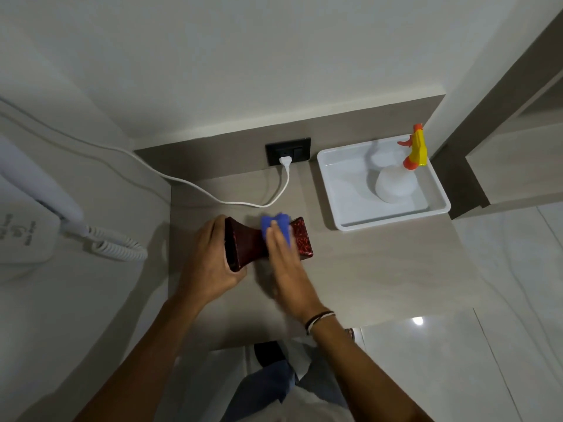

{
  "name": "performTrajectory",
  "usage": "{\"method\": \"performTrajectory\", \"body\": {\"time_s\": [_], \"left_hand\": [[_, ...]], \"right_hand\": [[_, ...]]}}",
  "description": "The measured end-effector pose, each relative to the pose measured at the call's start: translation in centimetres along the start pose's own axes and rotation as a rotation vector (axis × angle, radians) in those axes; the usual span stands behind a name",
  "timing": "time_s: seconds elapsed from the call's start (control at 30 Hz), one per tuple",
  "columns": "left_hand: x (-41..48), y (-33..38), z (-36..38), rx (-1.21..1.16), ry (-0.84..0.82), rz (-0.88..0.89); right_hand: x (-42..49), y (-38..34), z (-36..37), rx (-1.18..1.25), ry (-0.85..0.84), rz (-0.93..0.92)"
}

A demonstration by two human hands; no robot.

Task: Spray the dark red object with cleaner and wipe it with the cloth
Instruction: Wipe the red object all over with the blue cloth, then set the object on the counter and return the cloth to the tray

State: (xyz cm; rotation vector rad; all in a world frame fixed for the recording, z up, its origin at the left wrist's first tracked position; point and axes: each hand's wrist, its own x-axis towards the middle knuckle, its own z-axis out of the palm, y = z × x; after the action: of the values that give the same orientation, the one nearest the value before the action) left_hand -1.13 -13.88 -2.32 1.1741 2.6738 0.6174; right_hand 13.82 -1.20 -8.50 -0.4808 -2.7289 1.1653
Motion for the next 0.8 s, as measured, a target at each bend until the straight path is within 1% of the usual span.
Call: {"method": "performTrajectory", "body": {"time_s": [0.07, 0.1, 0.13, 0.23, 0.3, 0.33, 0.4, 0.43, 0.5, 0.63, 0.8], "left_hand": [[-0.5, -0.1, 0.2, -0.017, -0.017, -0.067], [-0.6, 0.1, 0.3, -0.022, -0.017, -0.077], [-0.6, 0.3, 0.4, -0.027, -0.015, -0.08], [-0.4, 0.9, 0.3, -0.059, -0.017, -0.05], [-0.4, 1.1, -0.1, -0.06, -0.031, -0.035], [-0.5, 1.0, -0.3, -0.055, -0.042, -0.049], [-0.5, 0.9, -0.9, -0.054, -0.058, -0.113], [-0.5, 1.0, -1.2, -0.048, -0.068, -0.141], [-0.1, 1.8, -2.0, -0.016, -0.072, -0.126], [1.4, 4.2, -2.5, 0.098, -0.078, -0.058], [2.8, 7.1, -0.7, 0.16, -0.096, -0.025]], "right_hand": [[0.0, 2.5, -1.1, -0.037, -0.005, 0.214], [0.0, 2.6, -1.2, -0.029, -0.006, 0.246], [0.0, 1.8, -1.0, -0.017, -0.007, 0.207], [-0.6, -2.1, 1.3, 0.016, 0.043, -0.068], [-0.7, -2.4, 1.7, 0.046, 0.039, -0.131], [-0.5, -1.4, 1.3, 0.029, 0.019, -0.107], [-0.5, 1.6, -0.7, -0.007, -0.041, 0.061], [-0.8, 3.1, -2.0, 0.021, -0.048, 0.148], [-1.5, 5.3, -4.9, 0.062, -0.008, 0.233], [-1.7, 7.9, -10.0, 0.073, 0.077, 0.282], [1.8, 10.7, -15.2, 0.075, 0.109, 0.338]]}}
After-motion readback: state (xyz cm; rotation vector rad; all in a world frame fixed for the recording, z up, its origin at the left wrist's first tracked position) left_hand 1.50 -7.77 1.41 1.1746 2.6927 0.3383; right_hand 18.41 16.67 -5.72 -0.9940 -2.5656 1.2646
